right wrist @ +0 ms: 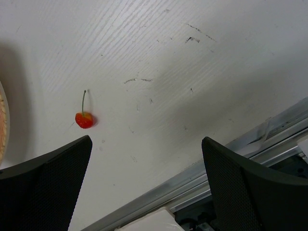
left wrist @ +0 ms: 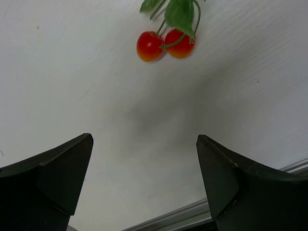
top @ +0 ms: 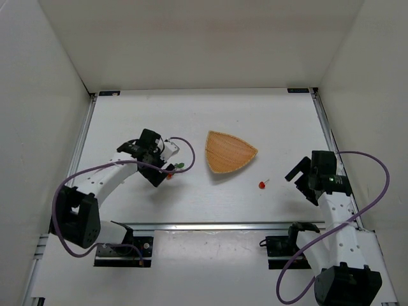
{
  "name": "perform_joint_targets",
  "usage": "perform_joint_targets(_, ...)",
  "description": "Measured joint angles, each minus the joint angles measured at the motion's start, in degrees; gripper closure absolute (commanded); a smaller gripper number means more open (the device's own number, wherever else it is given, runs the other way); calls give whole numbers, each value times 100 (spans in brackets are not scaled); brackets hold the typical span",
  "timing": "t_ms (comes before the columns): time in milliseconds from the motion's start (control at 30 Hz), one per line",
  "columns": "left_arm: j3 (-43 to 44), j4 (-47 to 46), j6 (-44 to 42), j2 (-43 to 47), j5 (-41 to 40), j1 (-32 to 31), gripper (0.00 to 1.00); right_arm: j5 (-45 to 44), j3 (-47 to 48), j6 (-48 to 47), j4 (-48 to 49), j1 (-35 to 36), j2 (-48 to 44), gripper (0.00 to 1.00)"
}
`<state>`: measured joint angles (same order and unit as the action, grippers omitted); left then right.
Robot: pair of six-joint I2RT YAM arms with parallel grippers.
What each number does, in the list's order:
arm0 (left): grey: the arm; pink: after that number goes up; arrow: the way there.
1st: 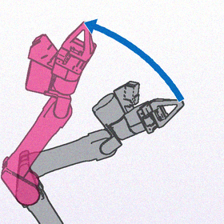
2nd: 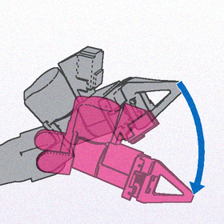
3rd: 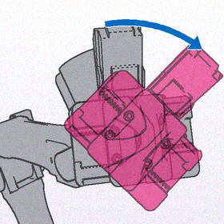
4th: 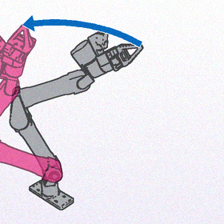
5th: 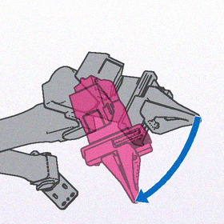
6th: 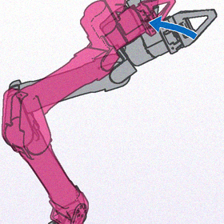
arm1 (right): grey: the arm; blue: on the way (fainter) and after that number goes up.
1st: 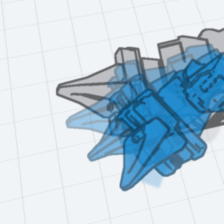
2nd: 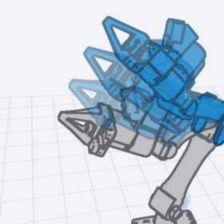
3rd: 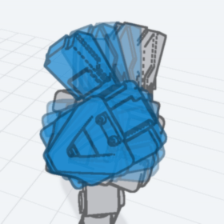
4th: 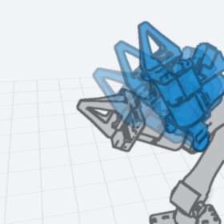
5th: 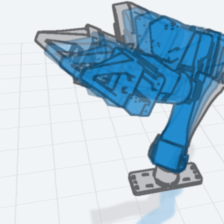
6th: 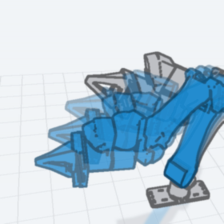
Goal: Place and organize the fake fruits in the fruit bowl
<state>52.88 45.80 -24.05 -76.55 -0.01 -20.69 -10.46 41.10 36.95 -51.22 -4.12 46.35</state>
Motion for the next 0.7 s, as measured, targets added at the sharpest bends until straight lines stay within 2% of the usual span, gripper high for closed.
perform_joint_targets(200,138,-186,13,-881,-153,-308,0,39,-214,7,11,0,-17,1)
perform_joint_targets(400,730,-308,81,-1967,-59,-527,0,55,-232,9,15,0,-22,1)
perform_joint_targets(600,1141,-400,142,-2503,4,-592,0,55,-232,9,15,0,-4,1)
perform_joint_targets(700,1202,-393,190,-2632,28,-608,12,52,-232,9,15,0,59,1)
